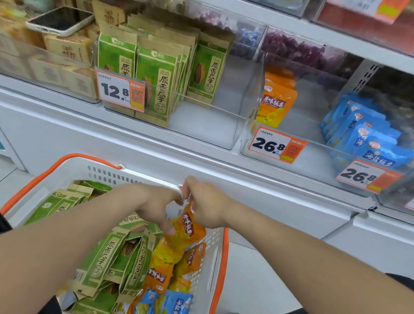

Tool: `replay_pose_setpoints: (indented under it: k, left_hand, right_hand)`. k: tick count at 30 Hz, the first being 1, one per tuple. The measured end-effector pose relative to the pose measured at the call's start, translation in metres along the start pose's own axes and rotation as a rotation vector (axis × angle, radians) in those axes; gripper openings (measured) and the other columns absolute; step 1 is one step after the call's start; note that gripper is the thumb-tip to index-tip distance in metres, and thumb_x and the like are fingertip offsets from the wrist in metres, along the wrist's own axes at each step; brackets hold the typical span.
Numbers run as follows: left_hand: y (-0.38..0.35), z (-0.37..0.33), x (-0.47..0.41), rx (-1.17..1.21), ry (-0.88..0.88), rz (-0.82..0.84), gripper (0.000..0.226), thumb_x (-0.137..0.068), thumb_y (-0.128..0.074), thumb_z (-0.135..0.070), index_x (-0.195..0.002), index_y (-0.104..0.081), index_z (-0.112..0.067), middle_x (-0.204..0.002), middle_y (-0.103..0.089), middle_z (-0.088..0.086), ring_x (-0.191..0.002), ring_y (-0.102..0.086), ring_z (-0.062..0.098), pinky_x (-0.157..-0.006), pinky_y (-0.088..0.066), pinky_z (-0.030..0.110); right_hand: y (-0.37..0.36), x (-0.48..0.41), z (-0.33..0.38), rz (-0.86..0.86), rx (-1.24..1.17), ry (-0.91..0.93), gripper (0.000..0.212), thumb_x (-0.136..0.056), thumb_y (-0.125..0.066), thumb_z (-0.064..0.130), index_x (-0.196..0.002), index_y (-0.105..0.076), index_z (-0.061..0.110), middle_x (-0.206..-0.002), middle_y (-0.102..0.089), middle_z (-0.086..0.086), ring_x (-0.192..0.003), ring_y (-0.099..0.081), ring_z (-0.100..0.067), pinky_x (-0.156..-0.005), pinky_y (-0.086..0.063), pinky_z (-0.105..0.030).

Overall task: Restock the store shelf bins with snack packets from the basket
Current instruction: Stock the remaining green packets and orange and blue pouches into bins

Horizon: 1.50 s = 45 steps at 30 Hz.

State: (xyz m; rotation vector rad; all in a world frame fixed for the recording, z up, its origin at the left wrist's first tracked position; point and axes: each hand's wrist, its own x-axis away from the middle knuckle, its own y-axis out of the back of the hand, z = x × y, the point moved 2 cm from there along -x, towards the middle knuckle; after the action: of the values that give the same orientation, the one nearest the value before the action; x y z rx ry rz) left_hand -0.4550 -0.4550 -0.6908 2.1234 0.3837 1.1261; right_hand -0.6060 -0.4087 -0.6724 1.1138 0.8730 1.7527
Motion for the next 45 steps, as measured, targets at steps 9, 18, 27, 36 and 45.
replay_pose_setpoints:
  k: [9, 18, 27, 36, 45]
  left_hand:
    - [0.048, -0.043, 0.033, 0.766, -0.376, -0.394, 0.031, -0.091, -0.081, -0.020, -0.119, -0.068, -0.023, -0.108, -0.079, -0.003, -0.101, -0.075, 0.013, -0.083, -0.059, 0.032]
    - [0.113, -0.129, 0.072, 0.729, -0.528, -0.746, 0.015, -0.095, -0.076, -0.028, -0.106, -0.074, -0.017, -0.091, -0.080, 0.002, -0.083, -0.076, 0.011, -0.066, -0.059, 0.023]
    - [0.159, -0.152, 0.042, 0.684, -0.446, -0.886, 0.036, -0.079, -0.080, -0.051, -0.098, -0.074, -0.021, -0.092, -0.080, -0.003, -0.089, -0.077, 0.019, -0.086, -0.062, 0.050]
    - [0.142, -0.157, 0.011, 0.131, -0.320, -1.148, 0.068, -0.090, -0.074, -0.053, -0.141, -0.047, -0.018, -0.135, -0.046, 0.005, -0.127, -0.044, 0.026, -0.106, -0.040, 0.040]
    - [0.132, -0.156, -0.010, 0.089, -0.207, -0.949, 0.071, -0.099, -0.056, -0.053, -0.151, -0.033, -0.011, -0.146, -0.050, 0.010, -0.134, -0.048, 0.031, -0.108, -0.039, 0.051]
  right_hand:
    - [0.111, 0.043, 0.035, -0.608, -0.222, -0.018, 0.028, -0.097, -0.063, 0.027, -0.123, -0.057, 0.019, -0.087, -0.071, -0.002, -0.089, -0.061, -0.018, -0.078, -0.052, -0.039]
    - [0.186, 0.077, 0.025, -1.016, -0.383, -0.139, 0.032, -0.084, -0.077, 0.054, -0.097, -0.070, 0.025, -0.091, -0.067, 0.009, -0.092, -0.060, -0.016, -0.077, -0.047, -0.033]
    - [0.223, 0.072, -0.018, -0.674, -0.887, -0.319, 0.060, -0.084, -0.073, 0.047, -0.129, -0.058, 0.012, -0.108, -0.074, -0.006, -0.092, -0.075, -0.026, -0.080, -0.063, -0.049]
    - [0.214, 0.055, -0.075, -1.016, -0.987, -0.269, 0.011, -0.099, -0.068, 0.026, -0.110, -0.067, 0.023, -0.102, -0.075, -0.001, -0.094, -0.074, -0.022, -0.084, -0.063, -0.048]
    - [0.199, 0.031, -0.109, -0.875, -0.574, -0.491, 0.005, -0.092, -0.075, 0.020, -0.092, -0.071, 0.018, -0.092, -0.072, -0.005, -0.090, -0.069, -0.026, -0.078, -0.060, -0.041]
